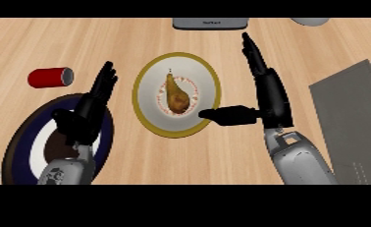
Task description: Pick the pear from the placemat and place it in the bowl
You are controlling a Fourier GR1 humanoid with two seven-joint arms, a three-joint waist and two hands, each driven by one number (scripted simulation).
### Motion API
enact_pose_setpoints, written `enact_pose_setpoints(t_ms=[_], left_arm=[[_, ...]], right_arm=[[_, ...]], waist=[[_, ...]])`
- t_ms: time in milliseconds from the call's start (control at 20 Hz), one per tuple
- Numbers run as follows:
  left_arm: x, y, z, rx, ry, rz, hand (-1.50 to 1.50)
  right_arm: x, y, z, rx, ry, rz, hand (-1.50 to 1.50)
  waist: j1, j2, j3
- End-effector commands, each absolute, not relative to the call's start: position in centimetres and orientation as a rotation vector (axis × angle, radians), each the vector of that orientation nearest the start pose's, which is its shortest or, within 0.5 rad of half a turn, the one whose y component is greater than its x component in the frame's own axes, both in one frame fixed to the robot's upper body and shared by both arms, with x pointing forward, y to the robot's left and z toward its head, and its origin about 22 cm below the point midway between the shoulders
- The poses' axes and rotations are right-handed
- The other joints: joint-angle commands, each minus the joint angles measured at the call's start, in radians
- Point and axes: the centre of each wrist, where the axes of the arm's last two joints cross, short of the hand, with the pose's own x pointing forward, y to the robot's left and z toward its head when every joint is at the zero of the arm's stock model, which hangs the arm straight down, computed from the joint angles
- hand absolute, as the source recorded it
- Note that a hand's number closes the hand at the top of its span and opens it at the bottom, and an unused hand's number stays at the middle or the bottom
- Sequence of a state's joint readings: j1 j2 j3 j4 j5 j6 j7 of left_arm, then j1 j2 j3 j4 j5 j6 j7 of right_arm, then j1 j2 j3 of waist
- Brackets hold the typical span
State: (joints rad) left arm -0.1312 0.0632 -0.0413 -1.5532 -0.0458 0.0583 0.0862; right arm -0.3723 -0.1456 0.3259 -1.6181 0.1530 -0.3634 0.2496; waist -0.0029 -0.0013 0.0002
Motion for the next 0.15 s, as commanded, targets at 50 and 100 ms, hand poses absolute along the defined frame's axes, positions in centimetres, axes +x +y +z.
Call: enact_pose_setpoints(t_ms=[50, 100], left_arm=[[28.4, 20.7, 1.7, 0.09, -1.599, -0.116, 0.0], [27.4, 22.0, 3.5, 0.071, -1.596, -0.113, 0.0]], right_arm=[[27.0, -14.5, 7.9, -0.156, -1.788, 0.268, -1.5], [26.5, -15.1, 7.1, -0.158, -1.749, 0.273, -1.5]], waist=[[0.0, 0.001, 0.0], [0.002, 0.001, 0.0]])
